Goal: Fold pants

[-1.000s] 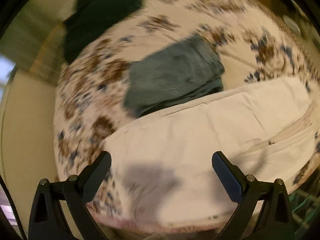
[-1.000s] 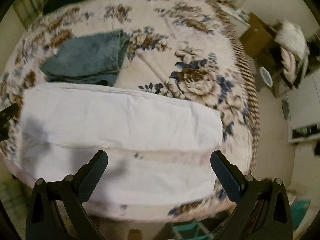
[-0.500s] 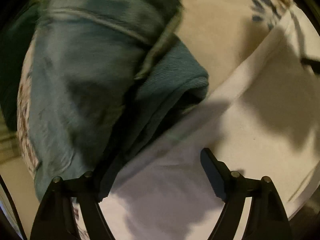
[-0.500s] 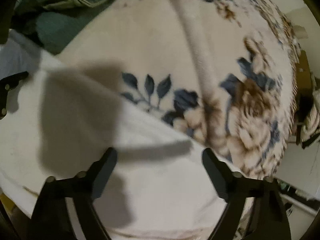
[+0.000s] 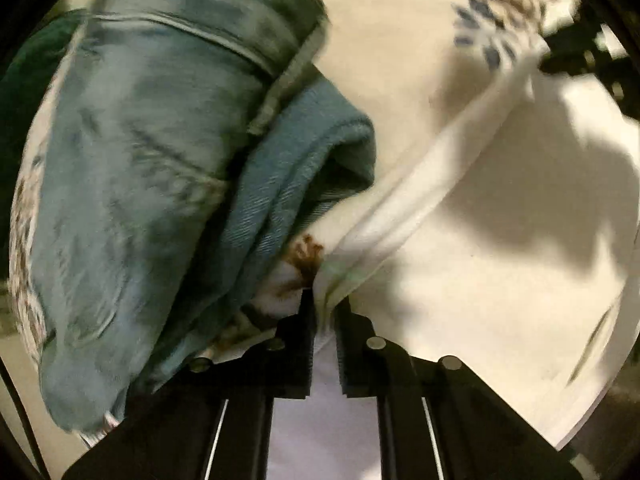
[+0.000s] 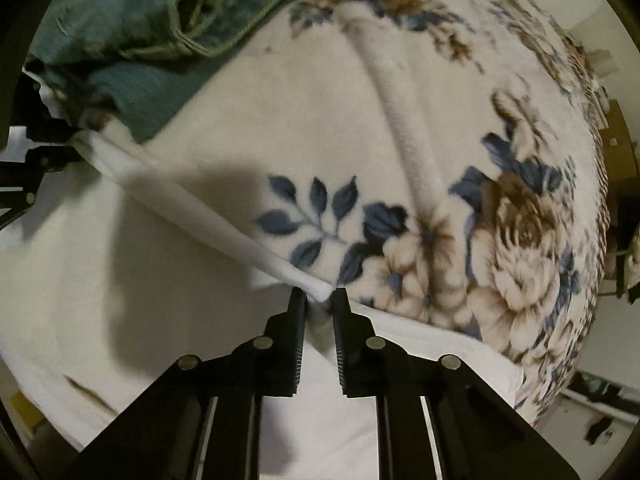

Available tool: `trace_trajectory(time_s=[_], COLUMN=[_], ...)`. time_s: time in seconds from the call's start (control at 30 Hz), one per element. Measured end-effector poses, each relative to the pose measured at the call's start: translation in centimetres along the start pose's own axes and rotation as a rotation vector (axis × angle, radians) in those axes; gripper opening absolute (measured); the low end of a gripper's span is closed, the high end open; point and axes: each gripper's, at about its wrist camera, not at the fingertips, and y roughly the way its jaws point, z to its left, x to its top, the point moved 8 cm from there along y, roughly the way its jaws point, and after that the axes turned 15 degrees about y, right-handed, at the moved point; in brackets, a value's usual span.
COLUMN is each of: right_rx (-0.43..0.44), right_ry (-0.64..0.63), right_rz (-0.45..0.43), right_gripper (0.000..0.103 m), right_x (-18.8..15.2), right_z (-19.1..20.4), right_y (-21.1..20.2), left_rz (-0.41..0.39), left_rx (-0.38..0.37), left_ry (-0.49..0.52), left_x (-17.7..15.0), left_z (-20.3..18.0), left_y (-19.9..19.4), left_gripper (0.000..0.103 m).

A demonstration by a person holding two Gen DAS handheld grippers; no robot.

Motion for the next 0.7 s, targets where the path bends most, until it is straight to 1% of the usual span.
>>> trace_trajectory(time_s=[0.07,0.13,0.17,0.2,0.27,0.3,0.33,0.37,0.4,0.43,0.47,0.5,0.53,0.57,0.63,0.67,0.7], right_rx=[0.005,0.005,0.003,0.013,0.048,0.061,0.073,0.08,0.081,0.082,0.086,0.089,0.089,0.092,0.098,0.099,0.109], right_ry=[0.016,0.029,0.037,0.054,0.084,0.095,0.105,0.112,0.115,0.113,0.112,0.111,0.104,0.101,0.106,0.108,0.122], right_rz=[-0.029,-0.054,-0.072,-0.088,-0.109,-0.115,-0.119,-0.121,-0.12,-0.11,-0.099,-0.078,-0.052,-0.005,0.064,0.091,0.131], right_gripper=[0.013,0.012,0.012,0.011,0.011,0.011,0.011,0.011,0.011,0.011,0.011,0.011,0.011,0.011,0.011,0.011,0.012], right_x=[-1.0,-1.6,-2.1,-2.6,-4.5,-5.6,-6.9,-8.6,-10.7,-13.1,-14.6,-16.6,-18.4,-20.7,-23.6,-24.4,-25.5], right_z=[-0.5,-0.4,-0.4,0.0,0.1,0.6,1.0,1.6,2.3,3.1,4.0,4.9,5.6,6.6,7.8,8.0,8.6], right_y=[-1.5,-3.1,-4.1,-5.8,-8.0,-9.0,-10.0,-10.9,-11.7,-12.2,-12.3,-12.1,-11.6,-10.6,-8.4,-7.4,-6.0], left_rz=[-0.025,-0.071,-0.091,-0.12,-0.153,-0.165,-0.171,-0.178,-0.176,-0.167,-0.158,-0.138,-0.105,-0.075,-0.005,0.033,0.059], left_rx=[0.006,0.033,0.024,0.031,0.018,-0.001,-0.015,-0.038,-0.062,-0.078,-0.085,-0.109,-0.141,-0.166,-0.225,-0.254,-0.251], left_ry=[-0.055,-0.094,-0.114,-0.143,-0.2,-0.243,-0.279,-0.331,-0.372,-0.409,-0.445,-0.489,-0.536,-0.575,-0.648,-0.677,-0.685], left_x=[-0.7,-1.9,-2.7,-3.8,-6.2,-7.4,-8.4,-10.2,-11.5,-12.2,-11.5,-12.9,-13.6,-13.7,-15.0,-16.0,-16.7], left_z=[0.5,1.1,0.9,0.8,0.3,-0.7,-2.9,-4.7,-8.1,-10.1,-13.1,-15.6,-17.4,-18.5,-21.1,-22.3,-23.1], left_y=[-2.1,-4.9,-6.3,-8.2,-10.6,-11.7,-12.3,-13.3,-13.2,-13.1,-12.1,-11.5,-10.0,-8.4,-4.9,-2.8,-1.1], left_gripper=[0.006,0.006,0.006,0.006,0.006,0.006,0.006,0.006,0.006,0.006,0.006,0.006,0.006,0.006,0.006,0.007,0.009])
